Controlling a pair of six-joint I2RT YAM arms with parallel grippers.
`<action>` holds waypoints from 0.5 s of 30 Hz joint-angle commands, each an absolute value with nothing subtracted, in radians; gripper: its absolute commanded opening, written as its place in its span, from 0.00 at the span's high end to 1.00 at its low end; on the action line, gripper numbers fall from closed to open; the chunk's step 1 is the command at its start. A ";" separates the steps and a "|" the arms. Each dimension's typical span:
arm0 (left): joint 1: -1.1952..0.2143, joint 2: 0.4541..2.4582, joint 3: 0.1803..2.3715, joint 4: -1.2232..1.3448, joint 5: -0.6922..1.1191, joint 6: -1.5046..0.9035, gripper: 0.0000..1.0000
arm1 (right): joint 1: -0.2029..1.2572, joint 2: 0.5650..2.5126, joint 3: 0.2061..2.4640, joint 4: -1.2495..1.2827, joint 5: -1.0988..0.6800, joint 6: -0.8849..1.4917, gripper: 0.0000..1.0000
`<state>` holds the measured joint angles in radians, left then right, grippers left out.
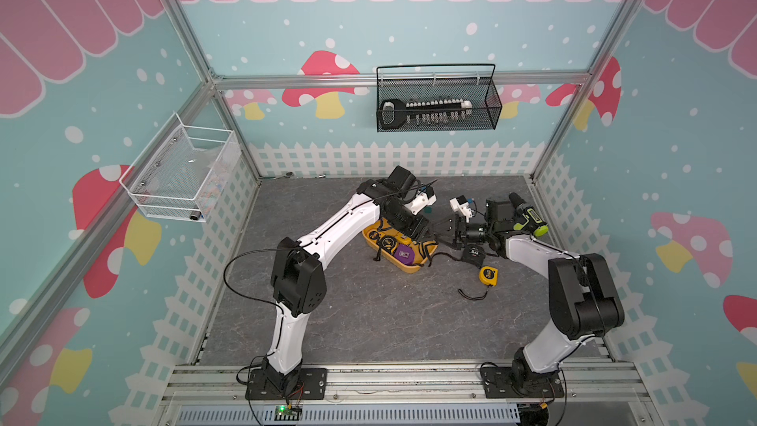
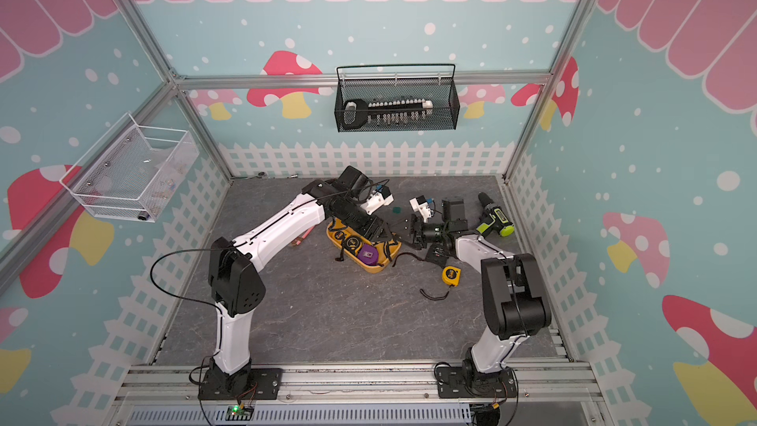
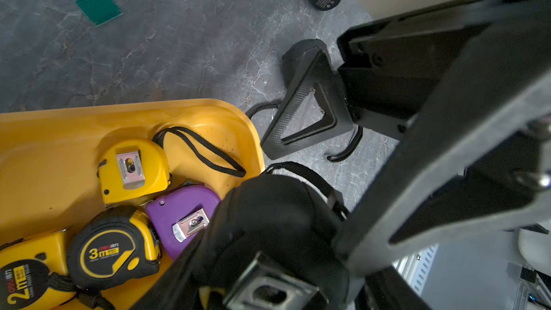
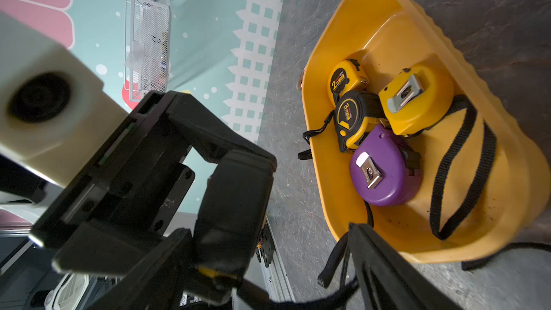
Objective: Take the tape measure out of the storage box
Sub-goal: Pick up the tape measure from the storage box.
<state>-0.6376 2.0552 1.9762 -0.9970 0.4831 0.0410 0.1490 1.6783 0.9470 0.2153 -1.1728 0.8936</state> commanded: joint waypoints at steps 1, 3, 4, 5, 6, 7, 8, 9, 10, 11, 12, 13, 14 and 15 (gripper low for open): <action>-0.653 2.016 1.982 -0.976 0.521 0.087 0.66 | 0.172 1.697 0.947 0.320 -1.175 0.976 0.12; -0.657 2.018 1.984 -0.976 0.516 0.087 0.66 | 0.182 1.701 0.940 0.367 -1.175 1.016 0.12; -0.659 2.020 1.988 -0.977 0.510 0.087 0.66 | 0.188 1.701 0.938 0.380 -1.177 1.028 0.12; -0.661 2.020 1.991 -0.976 0.508 0.089 0.65 | 0.194 1.705 0.939 0.383 -1.179 1.033 0.12; -0.664 2.022 1.998 -0.976 0.503 0.090 0.65 | 0.200 1.708 0.938 0.387 -1.180 1.041 0.13; -0.666 2.025 2.004 -0.976 0.490 0.091 0.65 | 0.206 1.713 0.939 0.391 -1.185 1.045 0.15; -0.668 2.027 2.009 -0.976 0.481 0.093 0.65 | 0.210 1.718 0.940 0.391 -1.187 1.046 0.18; -0.670 2.030 2.016 -0.976 0.467 0.092 0.65 | 0.214 1.720 0.937 0.392 -1.187 1.050 0.23; -0.671 2.034 2.023 -0.976 0.444 0.090 0.64 | 0.216 1.721 0.934 0.394 -1.187 1.054 0.29; -0.673 2.038 2.029 -0.976 0.425 0.089 0.64 | 0.216 1.720 0.932 0.394 -1.188 1.054 0.33; -0.675 2.039 2.036 -0.976 0.407 0.089 0.64 | 0.217 1.717 0.928 0.394 -1.187 1.054 0.38; -0.677 2.042 2.041 -0.976 0.385 0.085 0.63 | 0.219 1.714 0.924 0.393 -1.187 1.054 0.42; -0.676 2.044 2.046 -0.976 0.372 0.084 0.63 | 0.218 1.712 0.923 0.386 -1.183 1.052 0.49; -0.678 2.046 2.050 -0.976 0.371 0.084 0.62 | 0.217 1.711 0.923 0.374 -1.180 1.046 0.57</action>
